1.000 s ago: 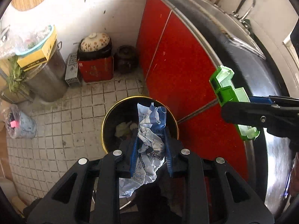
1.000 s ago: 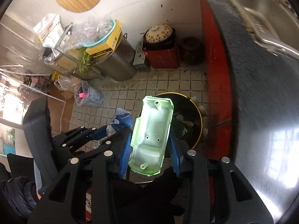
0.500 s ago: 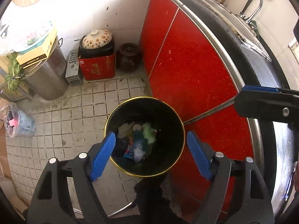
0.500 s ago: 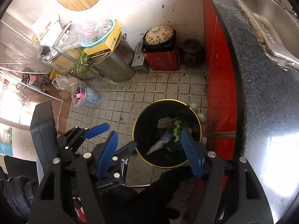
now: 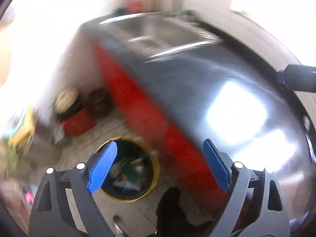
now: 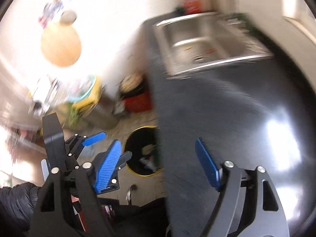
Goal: Collect trash
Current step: 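Move both open tools back to the last wrapper and tube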
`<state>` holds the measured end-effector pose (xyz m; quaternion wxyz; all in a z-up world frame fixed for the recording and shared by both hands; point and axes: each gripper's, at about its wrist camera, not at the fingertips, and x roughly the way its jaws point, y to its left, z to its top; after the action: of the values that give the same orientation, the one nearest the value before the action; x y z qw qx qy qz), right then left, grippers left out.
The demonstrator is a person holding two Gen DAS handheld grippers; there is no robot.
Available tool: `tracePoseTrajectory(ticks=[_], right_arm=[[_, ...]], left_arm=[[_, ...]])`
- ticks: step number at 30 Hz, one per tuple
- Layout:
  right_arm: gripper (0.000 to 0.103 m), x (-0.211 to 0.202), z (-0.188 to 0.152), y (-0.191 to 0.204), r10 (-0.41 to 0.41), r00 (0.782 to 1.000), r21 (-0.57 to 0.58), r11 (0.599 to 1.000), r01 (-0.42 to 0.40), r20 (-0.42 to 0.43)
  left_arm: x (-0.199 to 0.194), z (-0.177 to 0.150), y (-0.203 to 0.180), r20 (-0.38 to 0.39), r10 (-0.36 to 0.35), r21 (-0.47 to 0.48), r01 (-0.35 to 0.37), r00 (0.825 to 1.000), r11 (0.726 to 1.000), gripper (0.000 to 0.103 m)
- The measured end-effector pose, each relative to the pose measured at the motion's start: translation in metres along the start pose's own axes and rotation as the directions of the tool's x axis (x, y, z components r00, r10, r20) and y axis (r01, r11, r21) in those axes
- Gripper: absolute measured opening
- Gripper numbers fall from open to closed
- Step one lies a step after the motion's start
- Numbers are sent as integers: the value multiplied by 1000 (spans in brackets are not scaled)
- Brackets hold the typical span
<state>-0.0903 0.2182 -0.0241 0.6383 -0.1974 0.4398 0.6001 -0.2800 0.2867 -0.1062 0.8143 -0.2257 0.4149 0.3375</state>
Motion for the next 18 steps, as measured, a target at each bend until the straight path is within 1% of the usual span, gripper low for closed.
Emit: tracePoseTrajectory(ticks=[1,2,3,4,5,7,8,9,11,12,13,14,15,16,17,18], right_arm=[[78,-20,-10,-16,-37,999,31,999,36,28],[79,-44,-23,-35,-85,995,72,994,82,54],[79,-60,-34,-49,-117,991,103,989,110,70],[79,-81,-49,-67,-161,983,150,978,146,89],[80,-101,-65,-84,-206,973,195,964,183,103],[82,-140,-100,-116,-303,945,284,923,259,123],[83,-157,-118,-128,-346,930,324,900,292,126],[83,-177,-140,-143,-399,908,370,868,331,124],[84,-201,-172,-161,-461,880,432,820,375,111],[84,-217,-193,-172,-500,860,474,785,399,103],[84,-226,-211,-180,-520,848,501,762,410,98],[84,-236,-227,-187,-539,838,531,737,417,90],[85,-241,-238,-190,-551,831,551,719,423,82],[85,-249,-253,-196,-567,821,575,695,431,70],[85,-255,-267,-201,-579,813,592,677,438,60],[85,-257,-275,-203,-585,809,599,667,443,53]], left_arm=[[-1,8,-28,3,-46,57,46,999,997,87],[-2,14,-55,1,-95,109,94,996,990,87],[-2,19,-78,-3,-134,152,133,991,979,87],[-2,23,-106,-10,-178,204,176,984,963,87],[-2,26,-138,-25,-222,263,220,975,939,87],[-4,26,-189,-54,-284,357,284,957,890,87],[-7,26,-223,-76,-325,418,326,943,848,88],[-9,24,-245,-92,-348,454,350,933,819,90],[-17,17,-301,-136,-399,548,404,907,733,92],[-20,13,-318,-156,-411,578,420,898,699,92],[-22,7,-339,-180,-422,613,437,888,658,92],[-25,1,-356,-198,-429,642,447,881,623,92],[-29,-6,-376,-210,-436,671,453,875,586,93],[-32,-13,-389,-225,-440,691,461,870,558,93],[-32,-17,-398,-239,-442,702,468,865,536,93],[-34,-23,-407,-255,-444,712,477,859,515,93]])
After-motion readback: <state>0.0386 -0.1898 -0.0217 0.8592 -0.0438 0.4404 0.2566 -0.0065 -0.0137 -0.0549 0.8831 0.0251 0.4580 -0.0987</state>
